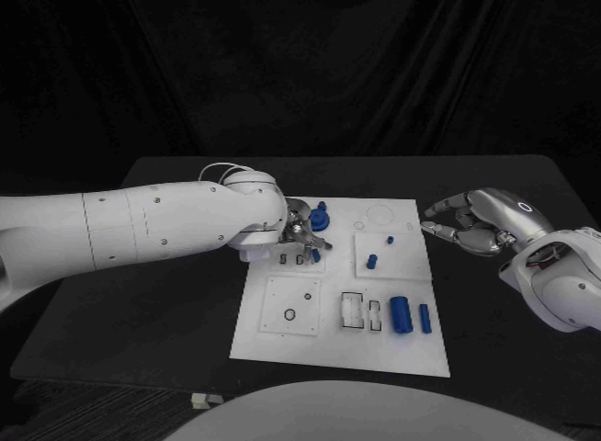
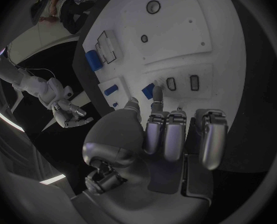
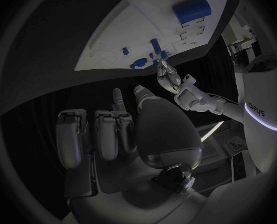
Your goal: Assemble the parts on the task board
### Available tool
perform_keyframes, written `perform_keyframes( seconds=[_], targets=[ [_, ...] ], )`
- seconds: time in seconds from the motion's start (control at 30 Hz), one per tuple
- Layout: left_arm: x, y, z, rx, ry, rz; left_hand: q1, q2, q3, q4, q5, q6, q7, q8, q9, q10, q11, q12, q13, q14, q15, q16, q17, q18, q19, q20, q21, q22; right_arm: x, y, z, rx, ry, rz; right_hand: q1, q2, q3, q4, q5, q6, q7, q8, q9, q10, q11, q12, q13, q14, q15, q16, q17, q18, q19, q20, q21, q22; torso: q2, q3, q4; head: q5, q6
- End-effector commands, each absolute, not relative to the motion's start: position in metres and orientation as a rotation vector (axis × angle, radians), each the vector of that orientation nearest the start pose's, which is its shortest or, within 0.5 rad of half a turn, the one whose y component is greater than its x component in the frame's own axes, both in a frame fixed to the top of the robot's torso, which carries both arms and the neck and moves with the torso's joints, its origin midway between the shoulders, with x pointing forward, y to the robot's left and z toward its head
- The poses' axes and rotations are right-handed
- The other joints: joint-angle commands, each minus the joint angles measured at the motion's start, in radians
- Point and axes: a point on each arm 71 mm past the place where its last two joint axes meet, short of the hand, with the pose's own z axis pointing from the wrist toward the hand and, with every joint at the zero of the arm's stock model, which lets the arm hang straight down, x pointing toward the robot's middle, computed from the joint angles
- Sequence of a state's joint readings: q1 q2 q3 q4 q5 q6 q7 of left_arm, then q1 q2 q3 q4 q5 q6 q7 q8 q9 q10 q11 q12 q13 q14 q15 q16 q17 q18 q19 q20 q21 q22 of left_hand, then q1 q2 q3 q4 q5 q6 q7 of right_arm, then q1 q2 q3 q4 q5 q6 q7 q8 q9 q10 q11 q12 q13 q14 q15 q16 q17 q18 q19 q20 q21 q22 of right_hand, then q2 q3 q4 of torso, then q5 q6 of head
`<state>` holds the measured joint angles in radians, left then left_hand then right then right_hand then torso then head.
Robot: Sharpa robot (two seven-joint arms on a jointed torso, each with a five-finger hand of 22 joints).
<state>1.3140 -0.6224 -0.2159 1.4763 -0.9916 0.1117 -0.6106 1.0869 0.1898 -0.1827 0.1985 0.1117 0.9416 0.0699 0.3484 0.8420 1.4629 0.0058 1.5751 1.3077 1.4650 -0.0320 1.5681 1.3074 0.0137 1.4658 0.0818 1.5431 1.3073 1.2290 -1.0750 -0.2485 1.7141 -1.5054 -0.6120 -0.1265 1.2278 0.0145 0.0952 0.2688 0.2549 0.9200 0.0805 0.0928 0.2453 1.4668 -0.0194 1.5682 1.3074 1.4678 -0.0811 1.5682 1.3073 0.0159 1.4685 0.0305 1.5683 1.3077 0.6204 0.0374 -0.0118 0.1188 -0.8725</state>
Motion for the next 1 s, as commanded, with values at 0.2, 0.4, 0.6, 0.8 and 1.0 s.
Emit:
perform_keyframes(
  seconds=[0.2, 0.4, 0.6, 0.8, 1.0],
  targets=[
    [0.4687, 0.1273, -0.2382, -0.016, 2.445, -0.375, 0.022, 0.002, 0.020, -0.018, 0.008, 0.012, -0.001, -0.016, -0.002, 0.108, 0.001, -0.004, 0.263, 0.106, -0.002, 0.003, 0.263, 0.002, 0.045, -0.002, -0.008, 0.225, 0.4189, -0.2612, -0.2104, -0.089, 1.551, 0.574, 0.009, -0.002, 0.004, -0.005, 0.005, -0.007, -0.002, -0.004, -0.002, 0.104, 0.003, 0.003, 0.263, 0.103, 0.006, 0.003, 0.263, -0.016, 0.102, 0.008, 0.002, 0.263, 0.000, 0.0002, 0.0004, 0.000, 0.000],
    [0.4682, 0.1268, -0.2392, -0.005, 2.459, -0.363, 0.027, 0.002, 0.026, -0.025, 0.009, 0.013, -0.001, -0.022, -0.003, 0.108, 0.000, -0.004, 0.263, 0.106, -0.003, 0.003, 0.263, 0.002, 0.045, -0.003, -0.009, 0.225, 0.4185, -0.2613, -0.2104, -0.089, 1.553, 0.574, 0.011, -0.002, 0.005, -0.006, 0.008, -0.007, -0.002, -0.004, -0.002, 0.104, 0.003, 0.003, 0.263, 0.103, 0.006, 0.003, 0.263, -0.016, 0.102, 0.008, 0.002, 0.263, 0.000, 0.0007, 0.0014, -0.001, 0.000],
    [0.4676, 0.1254, -0.2402, 0.007, 2.470, -0.358, 0.031, 0.002, 0.033, -0.033, 0.011, 0.018, -0.003, -0.027, -0.003, 0.108, -0.001, -0.004, 0.263, 0.106, -0.004, 0.003, 0.263, 0.001, 0.049, -0.004, -0.007, 0.227, 0.4180, -0.2614, -0.2102, -0.088, 1.554, 0.574, 0.012, -0.003, 0.005, -0.007, 0.010, -0.008, -0.002, -0.005, -0.003, 0.104, 0.003, 0.003, 0.263, 0.103, 0.006, 0.003, 0.263, -0.016, 0.102, 0.007, 0.002, 0.263, 0.000, 0.0008, -0.0007, 0.002, 0.000],
    [0.4680, 0.1236, -0.2405, 0.008, 2.468, -0.364, 0.038, 0.003, 0.047, -0.046, 0.017, 0.021, -0.004, -0.036, -0.003, 0.108, -0.002, -0.004, 0.263, 0.106, -0.006, 0.003, 0.263, 0.002, 0.047, -0.005, -0.009, 0.226, 0.4176, -0.2617, -0.2103, -0.088, 1.557, 0.573, 0.013, -0.003, 0.006, -0.008, 0.012, -0.008, -0.001, -0.006, -0.003, 0.104, 0.004, 0.003, 0.263, 0.103, 0.006, 0.003, 0.263, -0.016, 0.102, 0.007, 0.002, 0.263, 0.000, 0.0000, 0.0013, -0.007, 0.000],
    [0.4688, 0.1240, -0.2408, 0.006, 2.467, -0.363, 0.045, 0.002, 0.065, -0.064, 0.037, 0.026, -0.005, -0.049, -0.003, 0.108, -0.004, -0.004, 0.263, 0.106, -0.007, 0.003, 0.263, 0.002, 0.047, -0.007, -0.010, 0.226, 0.4173, -0.2617, -0.2105, -0.088, 1.560, 0.572, 0.016, -0.002, 0.007, -0.009, 0.016, -0.006, 0.000, -0.006, -0.004, 0.104, 0.004, 0.003, 0.263, 0.103, 0.006, 0.003, 0.263, -0.016, 0.102, 0.007, 0.002, 0.263, -0.001, -0.0006, -0.0004, -0.008, 0.000]
  ],
)
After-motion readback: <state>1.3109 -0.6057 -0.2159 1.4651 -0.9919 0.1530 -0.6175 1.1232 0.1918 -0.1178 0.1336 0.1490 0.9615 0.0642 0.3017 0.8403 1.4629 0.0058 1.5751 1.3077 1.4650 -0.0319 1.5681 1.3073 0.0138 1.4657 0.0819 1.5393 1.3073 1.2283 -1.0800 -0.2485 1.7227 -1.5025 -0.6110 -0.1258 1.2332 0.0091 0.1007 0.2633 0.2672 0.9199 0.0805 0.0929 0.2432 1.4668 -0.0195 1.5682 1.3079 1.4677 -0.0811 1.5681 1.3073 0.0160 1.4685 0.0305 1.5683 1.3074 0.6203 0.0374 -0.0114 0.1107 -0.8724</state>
